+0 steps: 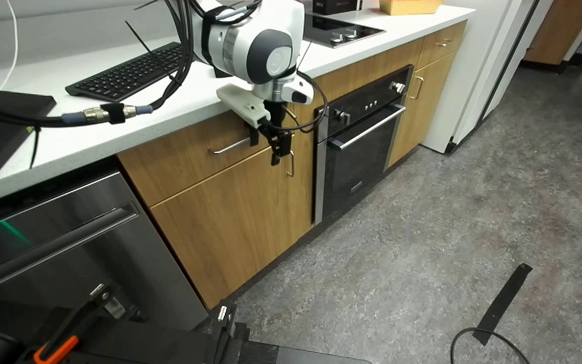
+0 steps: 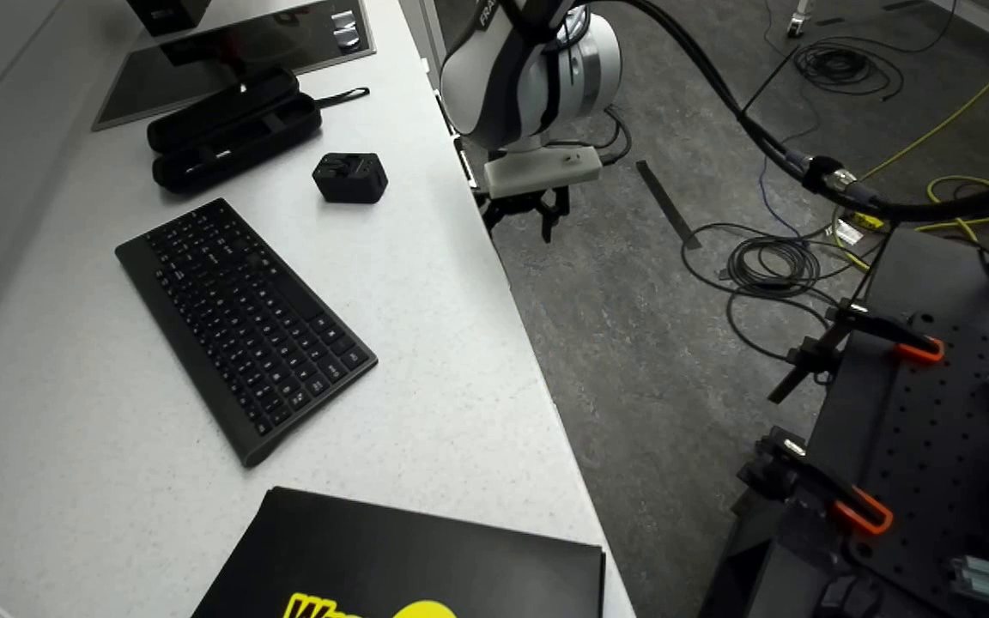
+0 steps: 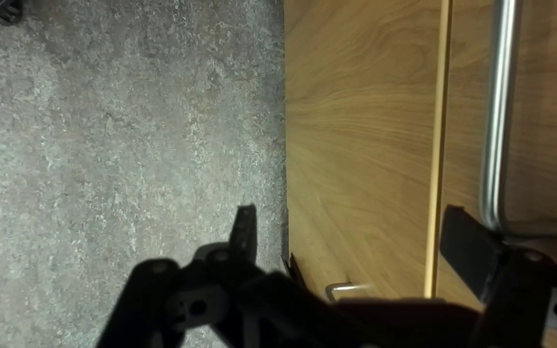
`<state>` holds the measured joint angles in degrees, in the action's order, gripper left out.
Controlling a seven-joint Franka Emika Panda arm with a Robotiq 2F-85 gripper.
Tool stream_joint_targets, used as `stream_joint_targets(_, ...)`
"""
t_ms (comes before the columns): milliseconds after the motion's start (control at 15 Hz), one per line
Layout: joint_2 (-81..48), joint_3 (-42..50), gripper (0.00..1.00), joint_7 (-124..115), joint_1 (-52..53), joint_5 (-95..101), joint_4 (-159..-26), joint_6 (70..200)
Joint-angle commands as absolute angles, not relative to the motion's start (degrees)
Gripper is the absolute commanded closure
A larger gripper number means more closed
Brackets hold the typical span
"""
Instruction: Close the top drawer
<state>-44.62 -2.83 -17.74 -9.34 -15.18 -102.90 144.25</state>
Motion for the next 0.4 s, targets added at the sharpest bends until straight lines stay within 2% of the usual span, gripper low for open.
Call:
stream_joint_targets(0, -45.32, -4.28, 0.00, -15.99, -7.38, -17.70, -101.48, 139.75)
stream_joint_targets(67, -44.86, -1.37, 0.00, -16.56, -8.04, -16.73, -102.20, 143.16)
stream_joint_targets(333, -44.91, -1.29, 0.00, -16.57, -8.00, -16.71, -102.04, 142.88)
